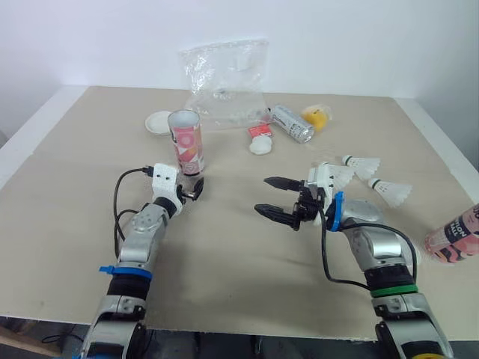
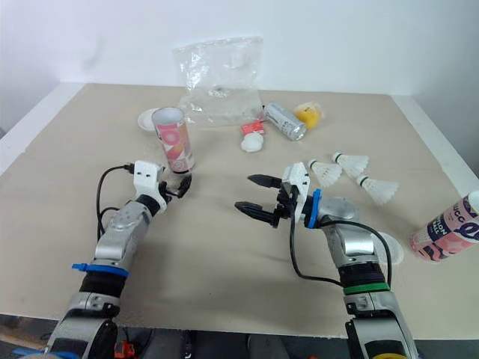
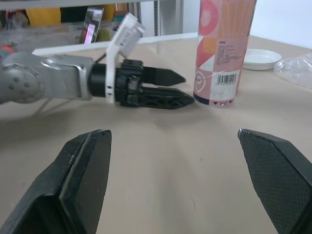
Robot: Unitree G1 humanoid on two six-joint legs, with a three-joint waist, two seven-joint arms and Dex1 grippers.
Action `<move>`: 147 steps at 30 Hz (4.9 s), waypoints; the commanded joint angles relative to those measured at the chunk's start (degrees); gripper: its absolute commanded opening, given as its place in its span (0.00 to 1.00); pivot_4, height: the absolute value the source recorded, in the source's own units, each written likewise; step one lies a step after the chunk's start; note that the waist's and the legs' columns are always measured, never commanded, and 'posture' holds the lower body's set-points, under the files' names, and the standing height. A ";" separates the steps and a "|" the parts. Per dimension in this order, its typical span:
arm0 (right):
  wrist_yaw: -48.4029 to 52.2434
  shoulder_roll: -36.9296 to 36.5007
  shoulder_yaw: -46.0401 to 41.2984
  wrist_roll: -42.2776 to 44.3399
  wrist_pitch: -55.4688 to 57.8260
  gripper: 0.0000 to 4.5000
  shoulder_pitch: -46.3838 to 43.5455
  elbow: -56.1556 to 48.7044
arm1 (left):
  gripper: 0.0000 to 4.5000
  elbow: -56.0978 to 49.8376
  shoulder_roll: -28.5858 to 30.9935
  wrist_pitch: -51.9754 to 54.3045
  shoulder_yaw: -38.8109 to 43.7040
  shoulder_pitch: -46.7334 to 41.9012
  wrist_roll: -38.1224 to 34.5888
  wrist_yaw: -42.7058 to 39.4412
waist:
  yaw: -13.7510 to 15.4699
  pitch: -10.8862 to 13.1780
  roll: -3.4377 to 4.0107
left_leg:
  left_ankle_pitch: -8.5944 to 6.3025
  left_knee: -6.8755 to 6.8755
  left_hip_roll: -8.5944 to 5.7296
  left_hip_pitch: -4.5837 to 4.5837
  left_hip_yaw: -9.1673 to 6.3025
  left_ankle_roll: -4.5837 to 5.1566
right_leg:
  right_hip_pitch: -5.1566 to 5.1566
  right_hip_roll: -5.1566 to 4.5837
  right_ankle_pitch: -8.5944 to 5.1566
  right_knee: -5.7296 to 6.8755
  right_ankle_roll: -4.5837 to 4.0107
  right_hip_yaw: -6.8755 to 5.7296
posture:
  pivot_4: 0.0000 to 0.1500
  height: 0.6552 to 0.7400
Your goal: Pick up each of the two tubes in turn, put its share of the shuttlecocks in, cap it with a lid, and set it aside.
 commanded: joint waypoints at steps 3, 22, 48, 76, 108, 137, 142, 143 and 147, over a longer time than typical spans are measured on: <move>-0.54 0.19 -1.24 0.15 -0.86 0.99 -1.06 -1.16 | 1.00 5.84 0.70 -3.17 1.07 -4.62 -0.01 -0.84 | -0.03 0.00 0.00 | 0.00 -0.01 0.00 0.00 0.00 0.00 | 0.00 0.00 0.00 0.00 0.00 0.00 | 1.00 1.00; -3.11 0.15 -0.57 -1.48 -0.82 0.99 1.86 -5.01 | 1.00 37.14 0.97 -13.50 3.02 -22.50 1.23 -0.08 | -0.03 0.01 -0.01 | 0.01 -0.07 -0.03 -0.06 -0.05 -0.03 | -0.03 0.00 0.00 -0.01 0.02 -0.05 | 1.00 1.00; -4.71 -0.08 -0.31 -1.41 0.73 1.00 4.02 -9.88 | 0.76 41.42 3.80 -18.71 2.41 -23.59 3.68 -5.13 | -0.04 0.01 -0.01 | 0.02 -0.09 -0.03 -0.06 -0.06 -0.05 | -0.05 0.01 -0.01 0.00 0.03 -0.07 | 1.00 1.00; -11.03 -8.98 -9.74 8.40 7.24 1.00 29.09 -40.75 | 0.76 -14.01 21.40 7.75 -26.64 -11.30 3.10 -60.50 | -0.23 0.01 -0.01 | 0.11 0.00 0.04 -0.03 -0.02 0.03 | -0.01 0.03 -0.10 0.03 -0.10 0.00 | 1.00 1.00; -43.74 -2.59 -16.71 -0.84 16.81 1.00 12.14 -16.25 | 0.76 -22.84 21.42 19.93 -28.05 -10.78 2.93 -59.10 | -0.21 0.01 0.03 | 0.11 -0.04 0.06 -0.07 -0.04 0.10 | -0.05 0.09 -0.05 0.07 -0.10 0.06 | 1.00 1.00; -40.70 0.08 -12.62 -9.11 9.51 1.00 -8.73 16.40 | 0.76 -24.97 21.25 24.06 -27.93 -10.17 1.41 -56.20 | -0.38 0.11 0.19 | 0.11 -0.06 0.06 -0.06 -0.02 0.11 | -0.08 0.11 -0.03 0.09 -0.10 0.10 | 1.00 1.00; -40.60 -0.44 -12.76 -10.30 7.16 0.64 -10.62 20.43 | 0.76 -24.92 21.20 24.24 -28.09 -10.15 1.34 -55.83 | -0.38 0.13 0.21 | 0.11 -0.06 0.05 -0.07 -0.01 0.11 | -0.08 0.10 -0.02 0.09 -0.12 0.10 | 1.00 1.00; -40.47 -0.49 -12.86 -10.36 6.95 0.51 -10.86 20.90 | 0.76 -24.92 21.20 24.26 -28.11 -10.12 1.33 -55.81 | -0.39 0.14 0.23 | 0.11 -0.06 0.05 -0.07 -0.01 0.11 | -0.08 0.10 -0.01 0.09 -0.13 0.10 | 1.00 1.00; -39.81 -0.90 -12.94 -10.75 6.07 0.15 -11.24 21.78 | 0.76 -24.51 21.24 24.18 -28.20 -10.00 1.29 -55.72 | -0.39 0.15 0.25 | 0.11 -0.06 0.06 -0.06 -0.01 0.11 | -0.09 0.12 0.10 0.09 -0.32 0.11 | 1.00 1.00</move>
